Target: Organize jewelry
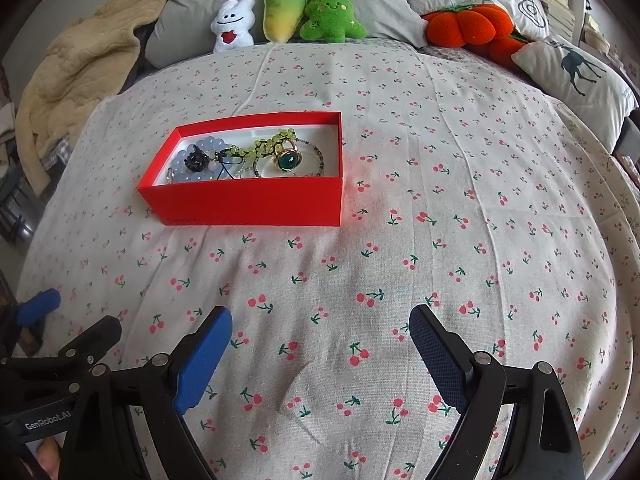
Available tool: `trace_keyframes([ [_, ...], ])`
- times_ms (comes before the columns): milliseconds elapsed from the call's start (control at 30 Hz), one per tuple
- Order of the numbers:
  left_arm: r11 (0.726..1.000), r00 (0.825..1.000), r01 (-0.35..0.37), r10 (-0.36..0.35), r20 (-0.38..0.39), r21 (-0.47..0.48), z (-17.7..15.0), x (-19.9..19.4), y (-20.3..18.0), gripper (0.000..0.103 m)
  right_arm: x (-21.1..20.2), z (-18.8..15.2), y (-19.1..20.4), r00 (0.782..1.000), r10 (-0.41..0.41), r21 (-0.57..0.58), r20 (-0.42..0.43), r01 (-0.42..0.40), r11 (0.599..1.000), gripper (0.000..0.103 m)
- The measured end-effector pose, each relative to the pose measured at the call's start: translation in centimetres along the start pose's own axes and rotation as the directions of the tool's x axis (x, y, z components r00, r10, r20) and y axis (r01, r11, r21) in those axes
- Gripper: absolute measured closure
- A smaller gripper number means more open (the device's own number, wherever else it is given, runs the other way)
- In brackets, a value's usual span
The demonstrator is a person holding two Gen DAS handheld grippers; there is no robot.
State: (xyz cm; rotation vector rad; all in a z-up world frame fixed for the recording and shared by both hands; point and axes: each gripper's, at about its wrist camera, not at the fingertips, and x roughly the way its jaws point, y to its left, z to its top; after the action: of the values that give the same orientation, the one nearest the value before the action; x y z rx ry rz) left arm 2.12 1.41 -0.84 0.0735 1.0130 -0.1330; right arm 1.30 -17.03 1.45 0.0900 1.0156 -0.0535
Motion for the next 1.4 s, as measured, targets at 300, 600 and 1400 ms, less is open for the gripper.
trace_keyframes([
  [300, 1.000, 1.000, 0.007, -0.007, 0.002, -0.002, -0.04, -0.09, -0.26, 0.001, -0.12, 0.04, 0.13, 1.000, 0.005, -0.003, 0.001, -0.005, 1.000, 0.012],
  [600, 1.000, 1.000, 0.006, -0.006, 0.001, 0.003, -0.07, -0.14, -0.48, 0.001, -0.07, 0.02, 0.09, 1.000, 0.006, 0.000, 0.003, -0.006, 1.000, 0.012],
  [1400, 1.000, 1.000, 0.008, -0.008, -0.004, 0.005, -0.03, -0.32, -0.30, 0.001, -0.08, -0.03, 0.73, 1.000, 0.007, -0.015, 0.003, -0.007, 1.000, 0.012],
])
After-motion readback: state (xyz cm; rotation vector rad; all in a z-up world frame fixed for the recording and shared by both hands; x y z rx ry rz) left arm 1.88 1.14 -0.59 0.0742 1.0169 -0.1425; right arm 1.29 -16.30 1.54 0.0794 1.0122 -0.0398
